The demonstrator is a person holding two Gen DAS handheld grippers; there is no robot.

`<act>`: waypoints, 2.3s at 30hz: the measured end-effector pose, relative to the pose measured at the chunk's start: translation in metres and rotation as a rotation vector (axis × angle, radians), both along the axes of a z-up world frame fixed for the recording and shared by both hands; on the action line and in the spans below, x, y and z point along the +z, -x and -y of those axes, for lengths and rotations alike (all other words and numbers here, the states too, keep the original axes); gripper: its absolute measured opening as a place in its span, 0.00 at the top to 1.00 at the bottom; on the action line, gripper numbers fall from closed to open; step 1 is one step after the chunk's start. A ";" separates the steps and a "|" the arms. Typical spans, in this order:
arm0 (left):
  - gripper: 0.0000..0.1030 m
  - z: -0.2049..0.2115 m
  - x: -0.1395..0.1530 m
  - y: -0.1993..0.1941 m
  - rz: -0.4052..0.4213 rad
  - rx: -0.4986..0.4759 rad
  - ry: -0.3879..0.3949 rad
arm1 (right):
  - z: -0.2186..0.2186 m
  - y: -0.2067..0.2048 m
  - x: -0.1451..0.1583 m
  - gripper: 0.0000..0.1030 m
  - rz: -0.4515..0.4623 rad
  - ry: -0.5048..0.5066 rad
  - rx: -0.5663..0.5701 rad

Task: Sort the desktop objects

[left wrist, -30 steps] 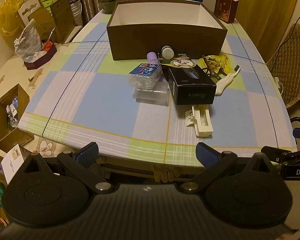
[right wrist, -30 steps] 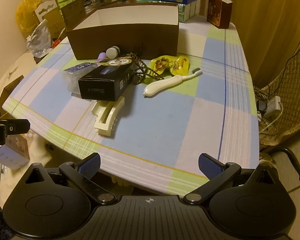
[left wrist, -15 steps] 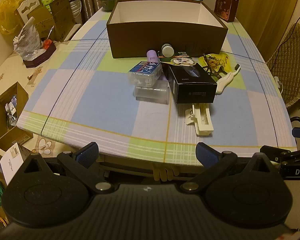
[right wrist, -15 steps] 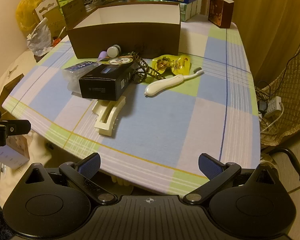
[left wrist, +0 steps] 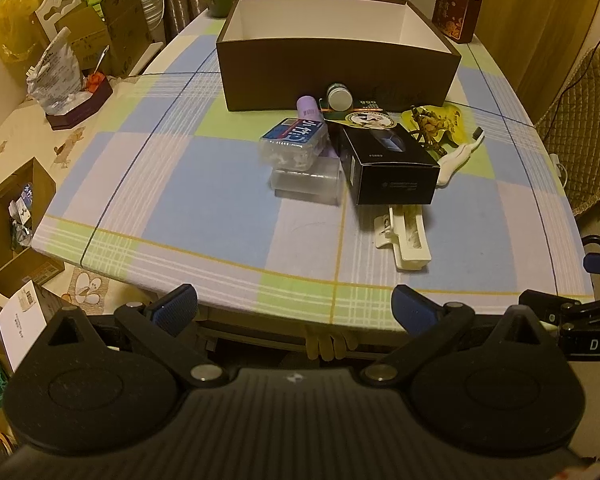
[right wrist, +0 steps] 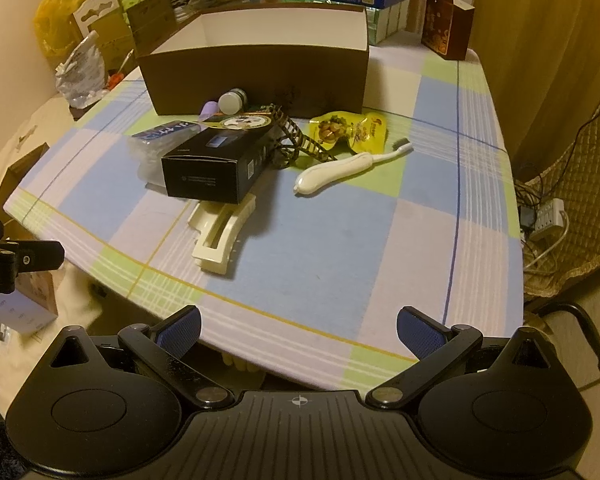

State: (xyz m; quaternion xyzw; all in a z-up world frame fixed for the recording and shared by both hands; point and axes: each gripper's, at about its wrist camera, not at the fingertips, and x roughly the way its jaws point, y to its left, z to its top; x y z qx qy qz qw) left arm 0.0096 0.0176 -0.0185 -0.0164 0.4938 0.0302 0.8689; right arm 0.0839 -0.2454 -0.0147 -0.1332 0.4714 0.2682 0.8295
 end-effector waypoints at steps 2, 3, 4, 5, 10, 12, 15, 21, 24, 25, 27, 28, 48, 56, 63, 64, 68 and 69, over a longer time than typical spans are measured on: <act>0.01 -0.001 -0.001 -0.001 -0.002 0.000 0.003 | -0.001 -0.001 0.000 0.02 0.001 -0.003 -0.003; 0.01 -0.002 -0.001 -0.001 -0.003 0.000 0.004 | -0.001 -0.002 0.000 0.02 0.002 -0.005 -0.006; 0.01 -0.002 0.000 -0.001 -0.003 0.000 0.005 | -0.001 -0.002 0.001 0.02 0.004 -0.006 -0.008; 0.01 -0.003 0.000 -0.002 -0.003 0.000 0.005 | -0.002 -0.003 0.001 0.02 0.006 -0.007 -0.010; 0.01 -0.005 -0.001 -0.004 -0.004 0.004 0.007 | -0.005 -0.006 0.002 0.02 0.011 -0.014 -0.017; 0.01 -0.005 -0.001 -0.004 -0.004 0.005 0.006 | -0.008 -0.008 0.002 0.02 0.010 -0.014 -0.019; 0.01 -0.009 0.000 -0.008 -0.006 0.006 0.006 | -0.011 -0.011 0.003 0.02 0.010 -0.013 -0.019; 0.01 -0.013 0.000 -0.013 -0.008 0.006 0.005 | -0.012 -0.011 0.003 0.02 0.009 -0.013 -0.019; 0.01 -0.018 0.000 -0.021 -0.011 0.002 0.005 | -0.017 -0.015 0.003 0.02 0.007 -0.009 -0.019; 0.01 -0.019 -0.001 -0.023 -0.011 0.000 0.005 | -0.018 -0.016 0.004 0.02 0.006 -0.008 -0.020; 0.01 -0.020 -0.001 -0.027 -0.013 -0.002 0.005 | -0.022 -0.020 0.004 0.02 0.005 -0.006 -0.021; 0.01 -0.021 -0.002 -0.029 -0.014 -0.003 0.005 | -0.023 -0.021 0.004 0.02 0.005 -0.005 -0.022; 0.01 -0.041 -0.013 -0.076 -0.007 -0.049 0.019 | -0.037 -0.059 -0.004 0.02 0.008 -0.092 -0.110; 0.01 -0.049 -0.022 -0.113 0.004 -0.098 0.031 | -0.046 -0.087 -0.008 0.02 -0.002 -0.136 -0.165; 0.04 -0.052 -0.033 -0.150 0.004 -0.157 0.030 | -0.059 -0.108 -0.013 0.02 0.006 -0.149 -0.178; 0.05 -0.052 -0.036 -0.155 -0.001 -0.164 0.035 | -0.061 -0.111 -0.014 0.02 0.006 -0.147 -0.179; 0.06 -0.050 -0.046 -0.173 -0.016 -0.186 0.046 | -0.065 -0.123 -0.017 0.02 0.004 -0.142 -0.197; 0.07 -0.050 -0.047 -0.176 -0.019 -0.193 0.047 | -0.065 -0.125 -0.018 0.02 0.002 -0.141 -0.202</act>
